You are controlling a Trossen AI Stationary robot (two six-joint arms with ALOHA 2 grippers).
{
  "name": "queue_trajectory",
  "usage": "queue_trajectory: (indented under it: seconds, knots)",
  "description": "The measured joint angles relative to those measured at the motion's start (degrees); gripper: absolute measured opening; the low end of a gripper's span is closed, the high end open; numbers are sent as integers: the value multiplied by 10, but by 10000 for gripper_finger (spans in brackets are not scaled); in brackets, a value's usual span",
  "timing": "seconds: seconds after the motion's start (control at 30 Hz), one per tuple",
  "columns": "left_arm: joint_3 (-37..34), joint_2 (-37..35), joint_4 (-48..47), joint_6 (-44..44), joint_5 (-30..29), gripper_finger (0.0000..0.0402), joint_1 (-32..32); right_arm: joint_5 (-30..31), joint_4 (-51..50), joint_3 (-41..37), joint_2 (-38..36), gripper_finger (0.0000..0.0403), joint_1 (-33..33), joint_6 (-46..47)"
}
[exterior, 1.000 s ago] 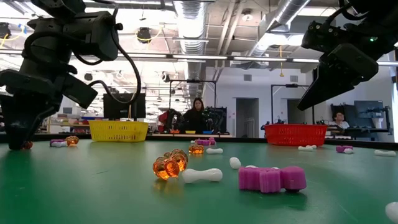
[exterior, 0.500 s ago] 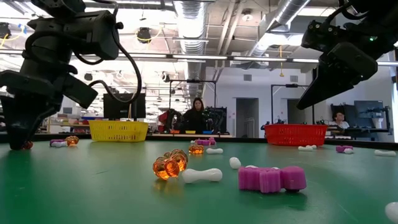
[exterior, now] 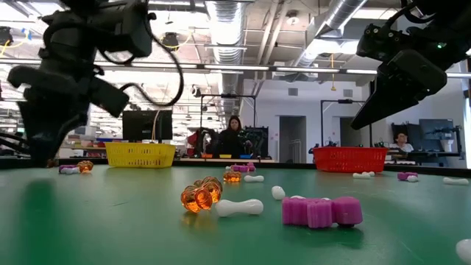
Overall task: Sort Halloween decoration
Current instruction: Put the pumpkin toy into the orange bin
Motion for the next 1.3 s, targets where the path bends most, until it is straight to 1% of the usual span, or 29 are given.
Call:
queue_trajectory:
  seconds: [0.07,0.13,0.27,0.5,0.6,0.67,0.77,0.83,0.93,1.1,1.2,1.3]
  knots:
    - [13,0,8,12,-6,87,0,0,0,0,0,210,0,0]
    - [23,0,43,25,-6,85,3,0,0,0,0,210,0,-1]
    - [31,-1,162,52,-17,83,19,0,0,0,0,210,0,-8]
    - [32,6,356,131,-65,83,72,-2,0,0,0,210,0,-8]
    - [32,34,442,164,-61,83,99,-16,-8,0,0,210,0,-10]
    - [33,63,505,183,-44,83,117,-29,-27,0,-1,210,0,-10]
    - [65,122,563,201,-23,83,143,-42,-64,0,-10,210,0,6]
    - [113,168,572,216,-8,83,160,-42,-78,0,-19,210,0,24]
    - [214,243,572,247,12,83,183,-42,-88,0,-36,210,0,35]
    - [419,365,557,293,-9,83,221,-40,-110,0,-64,210,0,62]
    - [555,443,521,305,-13,83,243,-40,-106,0,-72,210,0,75]
    - [690,523,448,303,-15,83,263,-42,-104,0,-72,210,6,80]
